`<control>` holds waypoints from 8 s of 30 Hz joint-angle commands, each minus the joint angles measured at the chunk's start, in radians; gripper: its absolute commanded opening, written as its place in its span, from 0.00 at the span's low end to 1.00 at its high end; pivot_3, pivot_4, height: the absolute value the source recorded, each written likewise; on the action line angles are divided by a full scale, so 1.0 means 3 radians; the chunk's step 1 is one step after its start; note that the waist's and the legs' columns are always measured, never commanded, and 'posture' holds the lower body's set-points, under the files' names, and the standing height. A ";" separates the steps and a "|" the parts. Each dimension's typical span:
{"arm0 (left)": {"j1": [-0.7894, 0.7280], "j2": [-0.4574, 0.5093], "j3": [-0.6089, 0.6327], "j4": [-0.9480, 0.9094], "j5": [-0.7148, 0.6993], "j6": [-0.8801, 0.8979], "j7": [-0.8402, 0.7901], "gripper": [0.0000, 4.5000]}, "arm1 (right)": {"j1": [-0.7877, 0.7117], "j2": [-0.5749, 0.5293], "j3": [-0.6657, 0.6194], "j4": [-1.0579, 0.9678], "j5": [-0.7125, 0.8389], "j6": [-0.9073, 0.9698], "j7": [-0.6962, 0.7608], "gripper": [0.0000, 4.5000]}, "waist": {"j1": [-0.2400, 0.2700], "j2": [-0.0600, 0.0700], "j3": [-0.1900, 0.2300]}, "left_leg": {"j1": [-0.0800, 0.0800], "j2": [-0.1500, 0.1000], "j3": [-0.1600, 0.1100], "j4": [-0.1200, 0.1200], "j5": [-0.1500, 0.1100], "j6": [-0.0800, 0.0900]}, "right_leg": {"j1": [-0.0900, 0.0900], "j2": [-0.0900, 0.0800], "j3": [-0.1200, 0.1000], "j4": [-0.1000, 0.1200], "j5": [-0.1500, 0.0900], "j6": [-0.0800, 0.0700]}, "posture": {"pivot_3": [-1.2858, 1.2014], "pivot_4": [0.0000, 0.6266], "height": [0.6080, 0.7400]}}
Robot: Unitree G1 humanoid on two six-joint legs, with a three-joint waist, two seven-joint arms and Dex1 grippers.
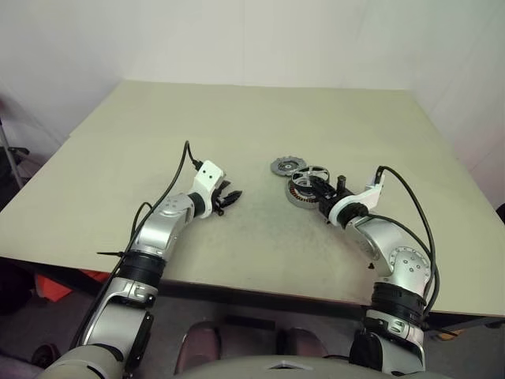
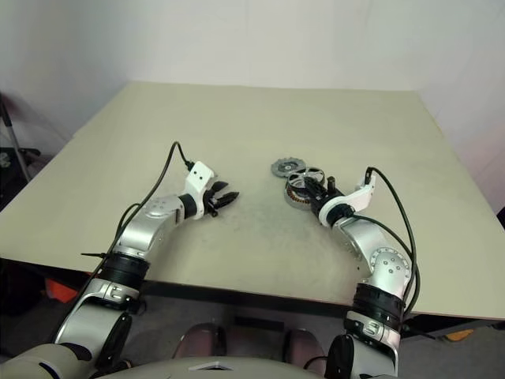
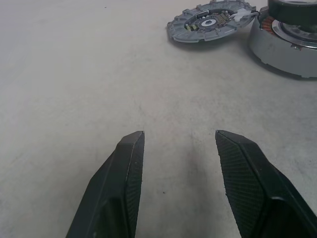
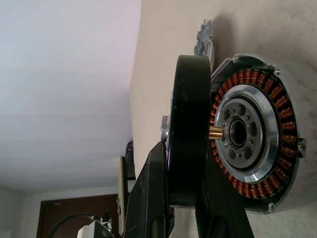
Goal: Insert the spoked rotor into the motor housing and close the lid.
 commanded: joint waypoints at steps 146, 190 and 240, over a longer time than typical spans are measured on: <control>-0.0199 -0.0084 0.0020 0.0086 0.0009 -0.0155 -0.0018 0.54 | -0.0315 -0.2171 0.1844 -0.0855 -0.4078 -0.0305 0.2527 0.51 | 0.0042 -0.0002 -0.0005 | 0.0008 0.0004 -0.0003 0.0009 0.0031 0.0010 | 0.0019 -0.0011 -0.0017 0.0017 0.0008 -0.0016 | 0.52 0.00 1.00; -0.0119 -0.0048 0.0115 -0.0188 -0.0066 -0.0085 0.0130 0.54 | -0.0639 -0.2004 0.1881 0.0206 -0.4773 -0.1060 0.2771 0.51 | 0.0009 -0.0002 -0.0005 | 0.0005 0.0002 -0.0003 0.0011 0.0029 0.0019 | 0.0019 -0.0015 -0.0023 0.0013 0.0008 -0.0017 | 0.52 0.00 1.00; -0.0026 -0.0027 0.0075 -0.0299 -0.0071 0.0000 0.0166 0.54 | -0.0278 -0.1587 0.1882 -0.0456 -0.4778 -0.0653 0.2818 0.07 | 0.0002 -0.0007 -0.0008 | 0.0009 0.0005 -0.0003 0.0008 0.0029 0.0018 | 0.0023 -0.0013 -0.0025 0.0011 0.0008 -0.0017 | 0.52 0.00 1.00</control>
